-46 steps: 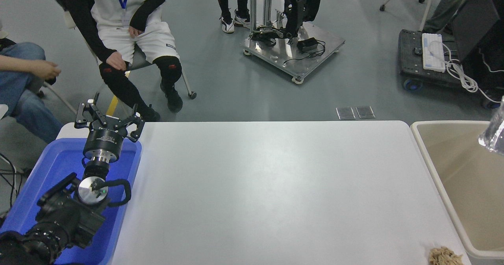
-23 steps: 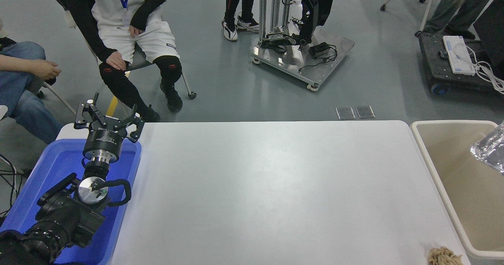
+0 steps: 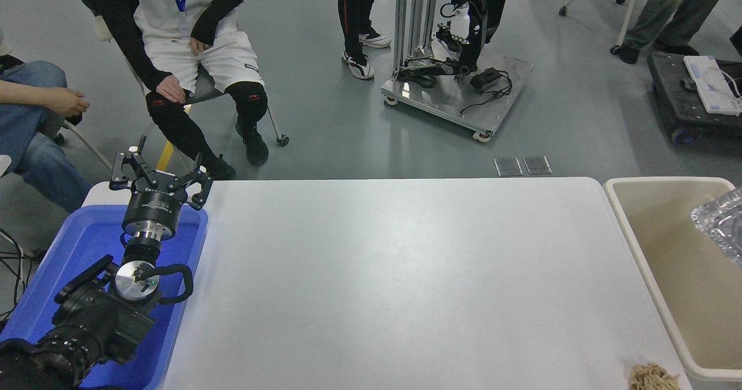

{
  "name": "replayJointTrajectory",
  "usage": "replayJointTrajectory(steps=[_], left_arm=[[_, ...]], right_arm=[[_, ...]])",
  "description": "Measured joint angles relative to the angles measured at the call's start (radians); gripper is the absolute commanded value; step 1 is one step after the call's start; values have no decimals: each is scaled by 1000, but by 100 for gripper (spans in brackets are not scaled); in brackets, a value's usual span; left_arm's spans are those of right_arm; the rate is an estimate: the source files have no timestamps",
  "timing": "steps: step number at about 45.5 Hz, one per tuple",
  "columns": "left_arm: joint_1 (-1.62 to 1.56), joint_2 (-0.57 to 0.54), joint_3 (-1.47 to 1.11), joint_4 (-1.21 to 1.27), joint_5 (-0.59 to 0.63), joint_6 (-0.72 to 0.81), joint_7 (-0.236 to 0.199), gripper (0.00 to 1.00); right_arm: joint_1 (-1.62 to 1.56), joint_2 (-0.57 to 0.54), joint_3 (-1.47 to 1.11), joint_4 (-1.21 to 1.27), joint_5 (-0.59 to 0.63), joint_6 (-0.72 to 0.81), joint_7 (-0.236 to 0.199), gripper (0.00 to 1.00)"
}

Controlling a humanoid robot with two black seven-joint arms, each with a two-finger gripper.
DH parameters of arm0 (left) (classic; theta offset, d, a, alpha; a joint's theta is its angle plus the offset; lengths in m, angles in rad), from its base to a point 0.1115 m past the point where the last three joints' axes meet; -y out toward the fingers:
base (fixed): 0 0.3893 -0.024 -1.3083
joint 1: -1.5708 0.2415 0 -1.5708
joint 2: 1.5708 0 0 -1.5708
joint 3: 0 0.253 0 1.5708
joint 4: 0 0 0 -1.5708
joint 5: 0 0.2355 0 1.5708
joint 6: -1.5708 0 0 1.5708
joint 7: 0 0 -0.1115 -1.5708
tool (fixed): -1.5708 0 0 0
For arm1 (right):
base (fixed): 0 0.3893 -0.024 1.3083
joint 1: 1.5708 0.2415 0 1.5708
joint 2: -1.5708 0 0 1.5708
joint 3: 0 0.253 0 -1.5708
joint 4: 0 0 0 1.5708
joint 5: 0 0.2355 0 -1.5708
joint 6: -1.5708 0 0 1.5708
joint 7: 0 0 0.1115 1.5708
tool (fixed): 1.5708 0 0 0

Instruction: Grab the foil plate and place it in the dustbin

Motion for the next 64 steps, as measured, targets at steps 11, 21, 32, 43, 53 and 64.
replayJointTrajectory(steps=[11, 21, 32, 43, 53, 64], left_arm=[[0, 0, 0, 0, 0, 0, 0, 99], [0, 0, 0, 0, 0, 0, 0, 99], [0, 0, 0, 0, 0, 0, 0, 99], [0, 0, 0, 0, 0, 0, 0, 99], [0, 0, 0, 0, 0, 0, 0, 99], [0, 0, 0, 0, 0, 0, 0, 99]], right_arm=[[-36, 54, 59, -32, 5, -65, 0, 0], [-47, 88, 77, -51, 7, -94, 0, 0], [-51, 101, 81, -59, 8, -109, 0, 63], [-53, 110, 76, -67, 3, -152, 1, 99], [-53, 115, 79, -65, 3, -167, 1, 100], [-45, 121, 83, -63, 5, -170, 2, 100]])
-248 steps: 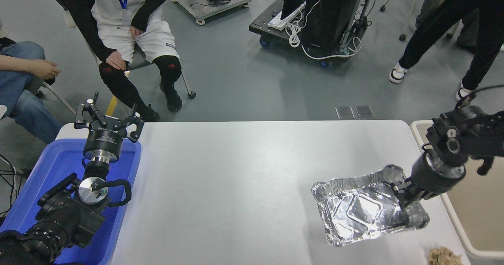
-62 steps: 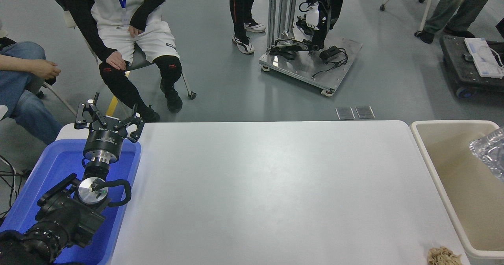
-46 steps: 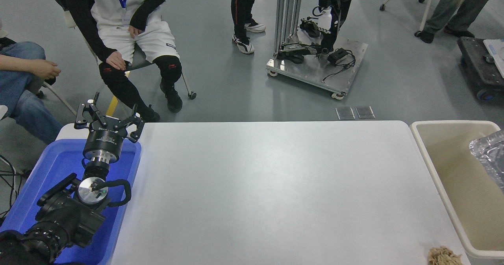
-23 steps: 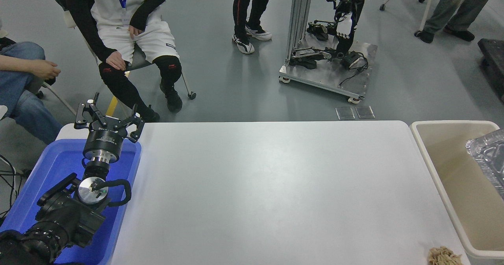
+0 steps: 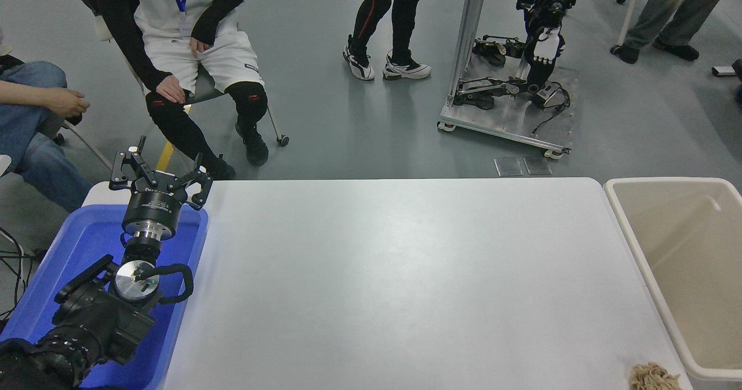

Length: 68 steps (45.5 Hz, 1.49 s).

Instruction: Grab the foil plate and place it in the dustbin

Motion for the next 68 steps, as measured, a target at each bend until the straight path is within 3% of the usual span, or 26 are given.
replayJointTrajectory(steps=[28, 41, 54, 68], left_arm=[[0, 0, 0, 0, -1, 2, 0, 99], [0, 0, 0, 0, -2, 2, 0, 99], [0, -1, 0, 0, -2, 1, 0, 99], [0, -1, 0, 0, 0, 1, 0, 99]], right_arm=[[25, -5, -60, 10, -42, 28, -2, 100], [147, -157, -105, 215, -69, 114, -4, 100], [407, -287, -373, 504, -91, 164, -3, 100], [743, -276, -723, 671, -100, 346, -3, 100]])
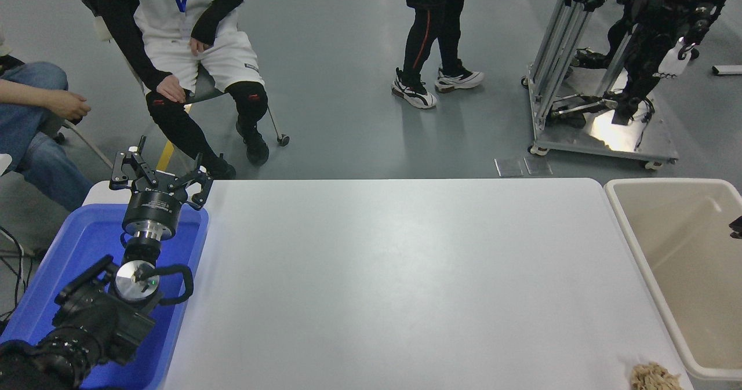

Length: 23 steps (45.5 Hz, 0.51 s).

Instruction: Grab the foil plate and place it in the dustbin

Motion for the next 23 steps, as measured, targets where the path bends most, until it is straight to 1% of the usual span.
replayJointTrajectory(steps=[4, 11, 17, 23], left_arm=[[0, 0, 0, 0, 0, 0, 0, 99], [0, 0, 0, 0, 0, 0, 0, 99], [0, 0, 0, 0, 0, 0, 0, 99], [0, 0, 0, 0, 0, 0, 0, 99]], right_arm=[[98, 41, -112, 23, -2, 97, 0, 100], [263, 152, -304, 59, -7, 280, 1, 100], [364, 230, -389, 93, -23, 412, 1, 100], [430, 310, -430, 114, -68, 486, 1, 100]])
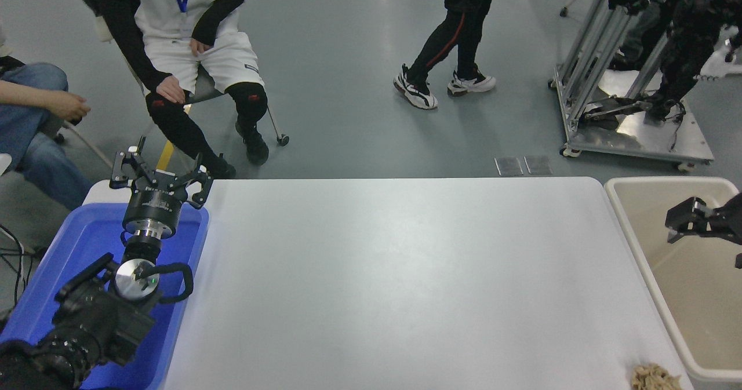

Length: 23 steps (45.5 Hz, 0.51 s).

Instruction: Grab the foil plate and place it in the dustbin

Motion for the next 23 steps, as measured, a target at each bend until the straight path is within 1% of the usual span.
replayJointTrajectory(steps=[10, 23], left_arm=[[0, 0, 0, 0, 0, 0, 0, 99], [0, 0, 0, 0, 0, 0, 0, 99]], right_arm=[[131, 141, -34, 22, -46, 60, 0, 100], [251, 232, 34, 32, -52, 83, 2, 100]])
